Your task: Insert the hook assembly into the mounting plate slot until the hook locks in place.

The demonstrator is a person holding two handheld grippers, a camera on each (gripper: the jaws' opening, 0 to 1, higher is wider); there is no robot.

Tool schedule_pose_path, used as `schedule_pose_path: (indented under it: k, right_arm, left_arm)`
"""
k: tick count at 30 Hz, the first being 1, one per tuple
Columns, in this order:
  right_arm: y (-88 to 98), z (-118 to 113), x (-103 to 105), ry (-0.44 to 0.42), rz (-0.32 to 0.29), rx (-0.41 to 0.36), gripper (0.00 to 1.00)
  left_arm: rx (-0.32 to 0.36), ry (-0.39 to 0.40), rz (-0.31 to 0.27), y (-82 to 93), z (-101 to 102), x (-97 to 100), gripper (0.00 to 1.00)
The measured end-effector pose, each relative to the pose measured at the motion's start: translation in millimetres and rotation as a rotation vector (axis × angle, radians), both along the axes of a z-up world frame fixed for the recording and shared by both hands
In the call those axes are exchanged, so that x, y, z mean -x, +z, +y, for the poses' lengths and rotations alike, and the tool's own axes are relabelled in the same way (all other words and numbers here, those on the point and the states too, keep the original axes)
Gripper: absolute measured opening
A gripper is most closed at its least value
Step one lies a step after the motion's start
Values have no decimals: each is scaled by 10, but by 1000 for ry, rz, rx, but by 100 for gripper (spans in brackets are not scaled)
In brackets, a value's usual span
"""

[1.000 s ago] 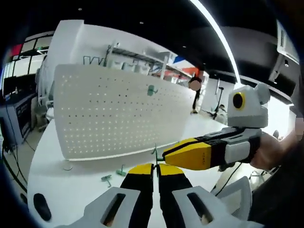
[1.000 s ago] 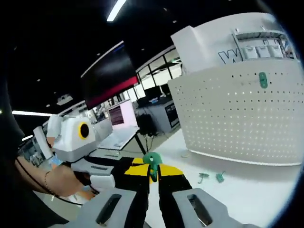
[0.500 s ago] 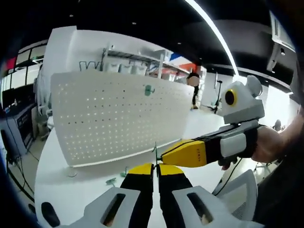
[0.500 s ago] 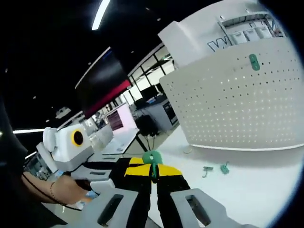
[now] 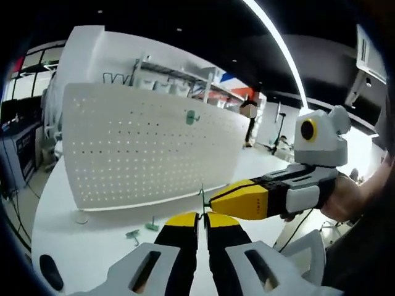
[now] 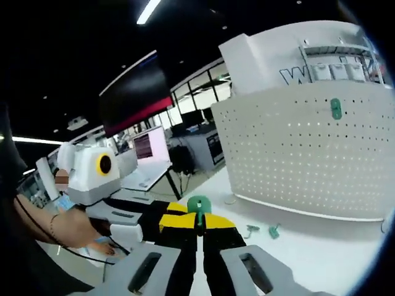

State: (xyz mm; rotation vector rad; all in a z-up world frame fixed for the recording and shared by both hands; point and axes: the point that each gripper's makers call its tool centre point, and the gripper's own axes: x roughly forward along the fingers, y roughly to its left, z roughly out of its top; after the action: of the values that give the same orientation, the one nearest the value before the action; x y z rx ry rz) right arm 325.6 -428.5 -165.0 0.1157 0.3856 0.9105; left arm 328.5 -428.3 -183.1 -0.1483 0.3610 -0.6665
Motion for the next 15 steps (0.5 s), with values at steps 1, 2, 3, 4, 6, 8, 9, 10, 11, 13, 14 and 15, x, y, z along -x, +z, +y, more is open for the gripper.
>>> schedule_pose_path:
  k: [1, 2, 3, 4, 6, 8, 9, 10, 11, 13, 14, 15]
  right_arm:
    - [-3, -6, -10, -3, 2, -1, 0]
    - [-1, -6, -13, -4, 3, -3, 0]
    - [16, -8, -22, -8, -1, -9, 0]
    - [17, -9, -23, -7, -1, -8, 0]
    - [26, -17, -33, -6, -8, -3, 0]
    - [31, -31, -37, -7, -10, -1, 0]
    - [36, -40, -43, -9, -14, -2, 0]
    - [36, -56, -56, -14, -18, 2, 0]
    - [36, -67, -64, -17, -17, 1, 0]
    - [40, -95, -86, -27, -21, 0, 0]
    - [41, -106, -96, -31, -24, 1, 0]
    - [50, -125, -113, -37, -27, -1, 0]
  left_arm:
    - [-2, -2, 7, -16, -3, 0, 5]
    - [-8, -5, 19, -46, -3, 4, 5]
    - [-12, -3, 19, -58, -1, 4, 6]
    - [-21, 3, 22, -79, 11, 4, 8]
    - [-23, 10, 23, -92, 25, 0, 12]
    - [4, 17, 40, -107, 42, -3, 13]
    - [15, 17, 44, -102, 40, -4, 14]
    - [27, 24, 44, -94, 51, -11, 16]
    - [30, 26, 45, -93, 55, -13, 18]
    - [37, 36, 32, -73, 60, -28, 27]
    - [38, 42, 28, -65, 66, -33, 30]
    - [38, 45, 18, -49, 72, -36, 31]
